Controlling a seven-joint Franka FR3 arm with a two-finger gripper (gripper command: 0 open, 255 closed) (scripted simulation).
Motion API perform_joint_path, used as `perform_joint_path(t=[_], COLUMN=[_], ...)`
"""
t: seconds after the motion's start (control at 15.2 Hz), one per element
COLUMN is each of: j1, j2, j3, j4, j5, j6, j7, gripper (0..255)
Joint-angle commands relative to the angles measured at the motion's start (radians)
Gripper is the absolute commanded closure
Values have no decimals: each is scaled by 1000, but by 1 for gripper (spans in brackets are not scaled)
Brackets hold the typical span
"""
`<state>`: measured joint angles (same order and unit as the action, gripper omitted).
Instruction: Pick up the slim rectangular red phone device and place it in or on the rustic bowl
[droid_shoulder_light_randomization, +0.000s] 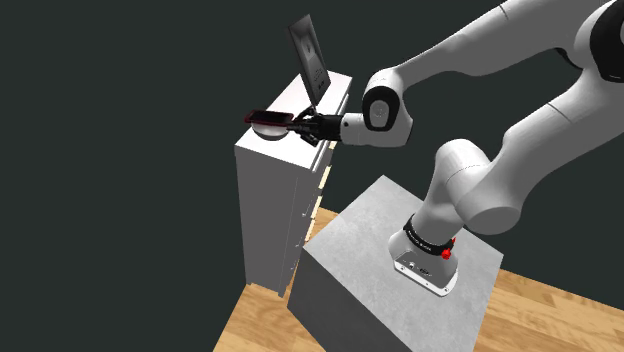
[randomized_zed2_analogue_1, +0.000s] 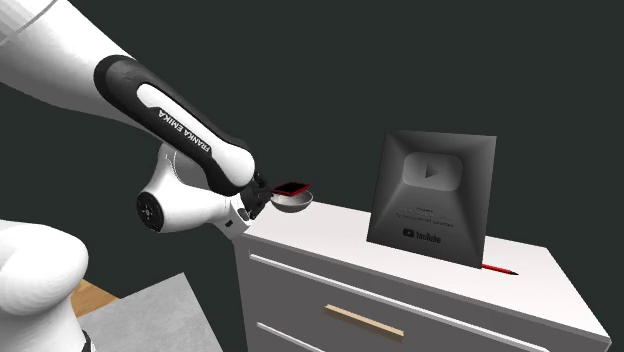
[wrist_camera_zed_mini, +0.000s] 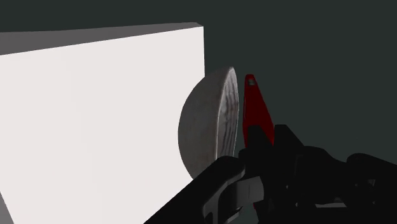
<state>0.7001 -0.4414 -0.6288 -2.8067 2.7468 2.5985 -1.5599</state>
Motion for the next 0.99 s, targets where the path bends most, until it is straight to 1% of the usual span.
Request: perform_joint_path(t=[0.0, 0.2, 0.73, 0.79, 0.92], j1=[6, 18, 18, 18, 18], j2=[31, 87, 87, 87, 87], j3=[-13, -33, -32, -32, -33], j4=[-12, -24, -24, -24, -24], j5=[-5, -11, -11, -11, -11], j6=[-43, -110, -110, -110, -110], j7=[3, 13, 13, 13, 14], gripper=[255, 255, 255, 0, 0])
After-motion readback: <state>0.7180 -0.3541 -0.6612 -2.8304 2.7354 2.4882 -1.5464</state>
